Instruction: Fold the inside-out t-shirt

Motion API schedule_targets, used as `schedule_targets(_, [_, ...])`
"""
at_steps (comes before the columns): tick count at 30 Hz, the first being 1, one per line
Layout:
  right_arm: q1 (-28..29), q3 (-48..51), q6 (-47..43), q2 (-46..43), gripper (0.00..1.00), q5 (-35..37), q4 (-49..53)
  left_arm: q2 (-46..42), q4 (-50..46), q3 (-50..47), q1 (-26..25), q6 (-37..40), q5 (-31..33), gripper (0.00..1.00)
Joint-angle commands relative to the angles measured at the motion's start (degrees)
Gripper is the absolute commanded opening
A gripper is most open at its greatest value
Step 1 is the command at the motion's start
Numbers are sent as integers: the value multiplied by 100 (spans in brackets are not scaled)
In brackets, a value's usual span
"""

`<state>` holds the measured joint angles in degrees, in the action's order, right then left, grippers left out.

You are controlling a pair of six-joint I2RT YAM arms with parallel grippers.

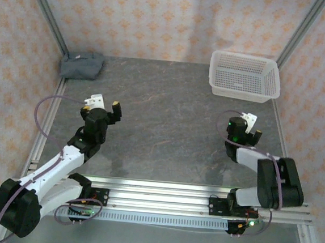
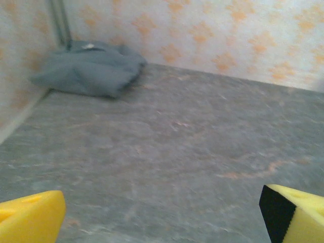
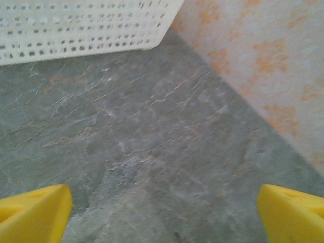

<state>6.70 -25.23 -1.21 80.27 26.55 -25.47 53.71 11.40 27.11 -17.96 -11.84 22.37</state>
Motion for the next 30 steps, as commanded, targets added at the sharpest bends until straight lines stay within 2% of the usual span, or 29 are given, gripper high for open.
schedule_targets(1, [-69, 18, -342, -156, 100, -909, -811, 244, 833, -351, 504, 221, 399, 100])
schedule_targets(2, [-123, 280, -251, -289, 100, -1423, -1216, 397, 984, -421, 700, 209, 190, 100])
schedule_targets(3, [-278, 670, -270, -131, 99, -2131, -2067, 597, 1232, -487, 882, 273, 33, 99])
schedule_targets(5, [-318, 742, -263, 1167, 99, -1845, -4002, 921, 1671, -586, 1195, 418, -285, 99])
schedule_targets(6, [-313, 414, -187, 903, 99, -1848, -2964, 1153, 2077, -652, 1361, 531, -484, 100])
schedule_targets(7, [-404, 67, -65, 499, 99, -2063, -1503, 1369, 2244, -617, 1463, 650, -511, 100])
schedule_targets(8, [-458, 163, -107, 762, 99, -2151, -2071, 1602, 2581, -652, 1615, 717, -711, 100])
schedule_targets(9, [-439, 339, -111, 875, 99, -2034, -2632, 1777, 2378, -500, 1874, 607, -1180, 100])
schedule_targets(11, [-403, 266, 194, 601, 99, -1272, -2011, 2147, 2668, -554, 2133, 507, -1809, 100])
schedule_targets(12, [-350, 381, 131, 691, 99, -1179, -2398, 2545, 3517, -807, 2191, 568, -2109, 100])
schedule_targets(13, [-345, 285, 114, 720, 99, -1225, -2300, 2765, 4147, -997, 2200, 709, -2502, 100])
schedule_targets(14, [-321, 258, 113, 669, 99, -1221, -2100, 2844, 3854, -897, 2109, 873, -2487, 100])
schedule_targets(15, [-310, 294, 82, 672, 99, -1245, -2228, 3230, 4087, -739, 1988, 1013, -2559, 100])
schedule_targets(16, [-309, 248, 80, 700, 99, -1222, -2163, 3328, 3648, -410, 1956, 1148, -2713, 100])
schedule_targets(17, [-309, 270, 93, 679, 99, -1240, -2172, 3150, 2876, -206, 1779, 1226, -2318, 100])
schedule_targets(18, [-310, 257, 85, 689, 99, -1228, -2167, 3284, 3347, -318, 1602, 1309, -1921, 100])
schedule_targets(20, [-310, 261, 92, 679, 99, -1243, -2159, 3187, 3070, -279, 1523, 1183, -1522, 100])
schedule_targets(21, [-310, 265, 78, 696, 99, -1243, -2181, 3244, 3334, -339, 1515, 1216, -1506, 100])
schedule_targets(22, [-310, 258, 83, 686, 99, -1241, -2172, 3184, 3052, -243, 1517, 1197, -1581, 100])
schedule_targets(30, [-310, 282, 70, 690, 99, -1263, -2205, 3198, 3054, -233, 1532, 1236, -1675, 100])
